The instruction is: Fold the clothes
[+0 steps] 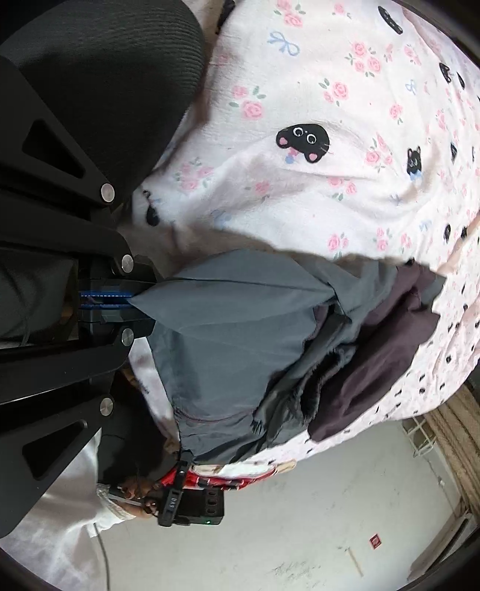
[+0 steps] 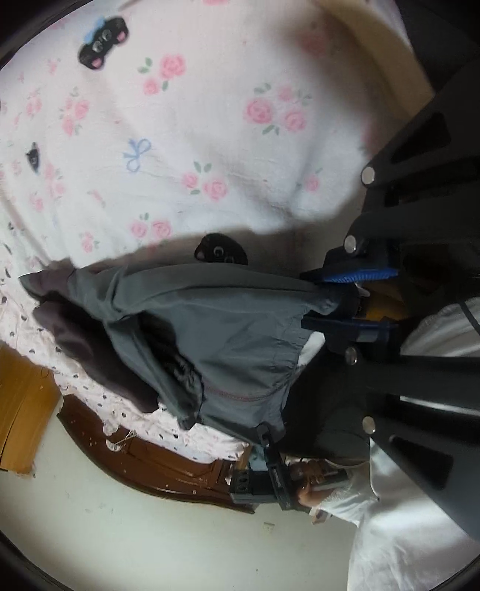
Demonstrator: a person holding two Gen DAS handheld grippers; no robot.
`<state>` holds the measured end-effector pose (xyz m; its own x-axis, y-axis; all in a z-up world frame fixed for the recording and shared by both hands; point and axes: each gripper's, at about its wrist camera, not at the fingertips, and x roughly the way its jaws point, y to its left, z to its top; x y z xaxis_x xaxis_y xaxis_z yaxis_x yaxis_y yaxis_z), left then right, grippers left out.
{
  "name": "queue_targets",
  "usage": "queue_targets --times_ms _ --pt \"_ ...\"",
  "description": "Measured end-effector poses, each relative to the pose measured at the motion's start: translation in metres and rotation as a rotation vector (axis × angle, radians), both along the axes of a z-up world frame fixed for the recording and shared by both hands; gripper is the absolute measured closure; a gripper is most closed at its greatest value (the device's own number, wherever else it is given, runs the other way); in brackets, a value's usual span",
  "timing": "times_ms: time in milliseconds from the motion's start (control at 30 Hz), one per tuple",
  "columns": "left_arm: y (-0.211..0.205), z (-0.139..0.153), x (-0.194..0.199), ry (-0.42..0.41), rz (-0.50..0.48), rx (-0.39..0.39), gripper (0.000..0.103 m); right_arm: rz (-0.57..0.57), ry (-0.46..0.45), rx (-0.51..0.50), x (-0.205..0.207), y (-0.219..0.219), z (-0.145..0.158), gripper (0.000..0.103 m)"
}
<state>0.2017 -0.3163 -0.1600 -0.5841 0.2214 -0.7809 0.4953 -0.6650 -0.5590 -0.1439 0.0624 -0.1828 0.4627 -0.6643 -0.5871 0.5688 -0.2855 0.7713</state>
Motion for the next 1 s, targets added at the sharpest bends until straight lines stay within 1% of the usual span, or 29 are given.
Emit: queue_targets --times_ms 100,200,267,400,467,567,633,700,767,833,1000 --pt "0.001 0.010 0.011 0.029 -0.003 0.001 0.102 0.021 -0.023 -0.027 0.002 0.003 0.009 0.087" --pt "-0.008 0.021 0.021 0.084 0.033 0.050 0.103 0.039 -0.050 -0.057 0.003 0.006 0.018 0.087" --pt "-0.013 0.028 0.028 0.121 0.057 0.082 0.102 0.026 -0.094 -0.105 0.000 0.004 0.026 0.087" --pt "-0.031 0.048 0.018 0.201 0.081 0.100 0.102 -0.032 -0.159 -0.204 -0.021 -0.014 0.042 0.087" --pt "-0.045 0.055 0.014 0.223 0.095 0.108 0.103 -0.067 -0.186 -0.247 -0.035 -0.025 0.049 0.087" --pt "-0.064 0.062 -0.013 0.226 0.143 0.110 0.102 -0.108 -0.185 -0.274 -0.057 -0.045 0.060 0.087" --pt "-0.079 0.065 -0.031 0.215 0.169 0.101 0.102 -0.148 -0.181 -0.260 -0.073 -0.062 0.065 0.087" --pt "-0.087 0.066 -0.053 0.200 0.177 0.085 0.102 -0.199 -0.186 -0.204 -0.091 -0.081 0.062 0.087" --pt "-0.099 0.061 -0.075 0.181 0.196 0.098 0.102 -0.229 -0.181 -0.161 -0.105 -0.097 0.058 0.087" --pt "-0.110 0.055 -0.088 0.162 0.216 0.116 0.102 -0.251 -0.179 -0.124 -0.117 -0.113 0.053 0.087" --pt "-0.132 0.053 -0.119 0.091 0.233 0.053 0.102 -0.284 -0.156 -0.063 -0.143 -0.149 0.052 0.087"
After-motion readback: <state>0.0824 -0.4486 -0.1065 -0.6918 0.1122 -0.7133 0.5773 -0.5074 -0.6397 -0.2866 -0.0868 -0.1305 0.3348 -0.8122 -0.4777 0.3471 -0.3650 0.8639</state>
